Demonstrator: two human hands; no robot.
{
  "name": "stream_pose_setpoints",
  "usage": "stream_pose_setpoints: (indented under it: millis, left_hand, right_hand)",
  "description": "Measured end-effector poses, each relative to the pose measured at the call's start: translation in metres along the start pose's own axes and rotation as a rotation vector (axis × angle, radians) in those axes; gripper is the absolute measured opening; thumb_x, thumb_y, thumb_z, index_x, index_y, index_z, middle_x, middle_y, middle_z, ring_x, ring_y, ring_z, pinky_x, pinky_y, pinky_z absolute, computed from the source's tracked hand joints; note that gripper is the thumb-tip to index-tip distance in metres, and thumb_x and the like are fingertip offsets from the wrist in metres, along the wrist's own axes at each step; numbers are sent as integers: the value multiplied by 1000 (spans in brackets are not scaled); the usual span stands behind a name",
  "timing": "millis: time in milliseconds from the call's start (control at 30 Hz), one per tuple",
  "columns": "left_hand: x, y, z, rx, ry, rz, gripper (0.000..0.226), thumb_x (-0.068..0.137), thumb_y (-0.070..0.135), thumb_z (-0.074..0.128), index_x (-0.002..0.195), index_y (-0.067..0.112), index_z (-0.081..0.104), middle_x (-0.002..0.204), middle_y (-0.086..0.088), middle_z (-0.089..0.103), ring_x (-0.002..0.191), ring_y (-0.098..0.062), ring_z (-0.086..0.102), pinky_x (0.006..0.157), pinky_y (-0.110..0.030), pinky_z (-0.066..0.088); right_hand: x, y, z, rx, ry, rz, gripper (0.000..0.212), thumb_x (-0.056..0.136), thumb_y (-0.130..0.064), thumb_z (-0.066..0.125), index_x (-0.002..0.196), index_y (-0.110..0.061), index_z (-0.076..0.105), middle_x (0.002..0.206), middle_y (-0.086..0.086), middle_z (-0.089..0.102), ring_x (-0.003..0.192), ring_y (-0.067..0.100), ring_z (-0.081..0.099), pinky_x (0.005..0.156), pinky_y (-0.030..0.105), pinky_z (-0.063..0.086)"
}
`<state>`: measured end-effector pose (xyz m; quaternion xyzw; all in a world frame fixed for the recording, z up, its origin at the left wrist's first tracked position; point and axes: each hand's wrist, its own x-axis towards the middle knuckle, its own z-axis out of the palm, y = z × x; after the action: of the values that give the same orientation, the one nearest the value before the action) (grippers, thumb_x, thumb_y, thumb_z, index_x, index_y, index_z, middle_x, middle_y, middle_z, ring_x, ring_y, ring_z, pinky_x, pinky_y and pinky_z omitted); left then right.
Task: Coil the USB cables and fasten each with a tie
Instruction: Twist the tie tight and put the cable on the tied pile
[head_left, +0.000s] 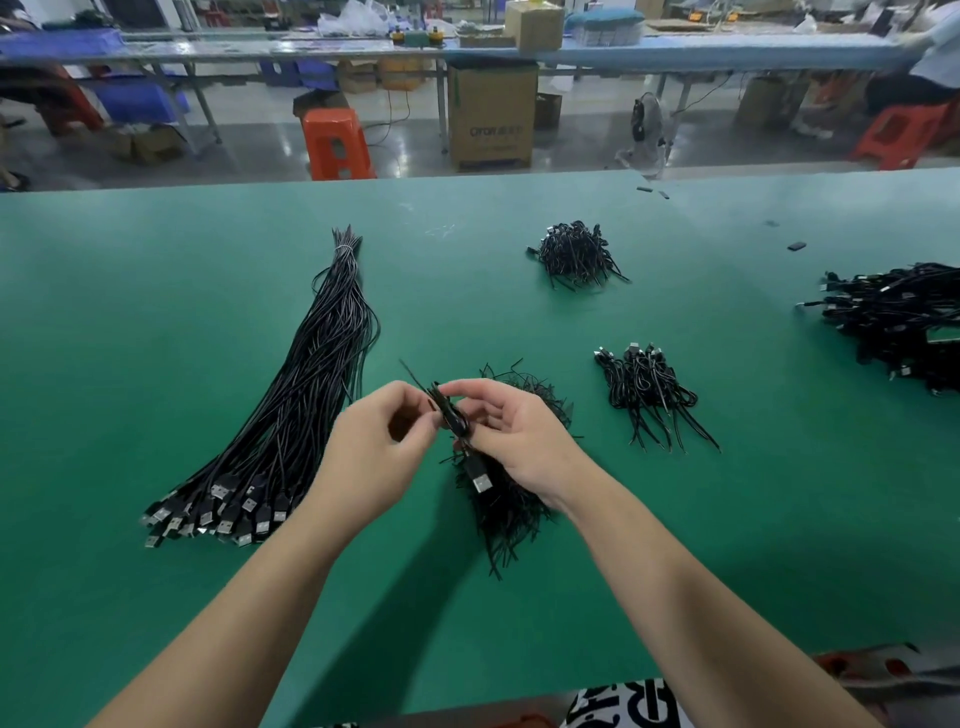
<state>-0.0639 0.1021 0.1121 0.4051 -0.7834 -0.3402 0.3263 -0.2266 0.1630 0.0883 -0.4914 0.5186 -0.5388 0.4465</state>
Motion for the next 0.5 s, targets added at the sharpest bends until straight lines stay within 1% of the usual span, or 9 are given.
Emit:
stream_pose_setpoints:
  millis: [100,167,233,267,300,367,400,433,500]
  left_hand:
    - [5,0,-2,-222,-38,-148,16,92,12,68,77,16,66,58,9,56,55,-12,44,51,-26,37]
    - [5,3,-1,-204,-45,-116,16,91,11,69,77,15,65,58,11,57,54,-7,44,52,-21,37]
    - [3,7,0,24,-3,59,14,91,12,69,78,14,63,63,13,58,58,-3,50,58,-14,40]
    - [2,8,-1,179,32,193,13,92,10,66,80,13,62,69,11,60,65,-5,55,64,-18,45]
    - [1,8,0,320,51,340,10,92,8,62,83,11,63,74,5,61,71,-13,57,69,-28,48]
    - [3,5,-1,504,39,575,7,89,4,60,83,6,63,76,-6,60,72,-30,56,68,-42,48]
    - [4,2,-1,553,23,638,5,86,1,62,83,5,63,76,-7,60,71,-33,55,67,-43,47]
    - [6,1,-1,588,8,673,8,83,-2,66,82,5,63,76,-7,59,71,-33,55,67,-43,46]
    - [7,-3,0,645,-3,712,18,76,-6,71,81,8,62,77,-6,58,71,-31,53,68,-40,44]
  right_hand:
    - [2,-1,2,-35,62,-6,34,91,1,69,107,-29,71,97,9,69,88,13,64,87,27,56]
    - [4,0,4,-79,140,1,22,90,-11,74,96,-31,71,97,7,66,78,11,60,73,24,54]
    - [5,2,4,-211,176,-1,16,94,-24,71,86,-38,69,87,-5,62,62,5,56,63,17,47]
    - [5,5,3,-252,166,4,20,96,-27,68,80,-39,69,78,-7,60,55,5,54,59,15,45]
    - [4,7,3,-250,149,26,24,98,-28,64,76,-36,70,69,-6,57,52,7,52,56,15,44]
    - [2,9,2,-115,74,91,28,101,-28,60,78,-18,72,62,0,55,48,12,50,54,23,44]
    - [1,10,2,-32,28,115,31,102,-27,58,82,-7,70,62,1,56,47,12,48,52,26,45]
    - [0,11,1,40,-10,139,34,103,-26,56,83,-3,70,62,0,57,45,11,45,50,27,45]
    - [-2,10,2,136,-59,171,34,104,-24,53,80,-12,74,60,-4,55,45,9,41,47,26,47]
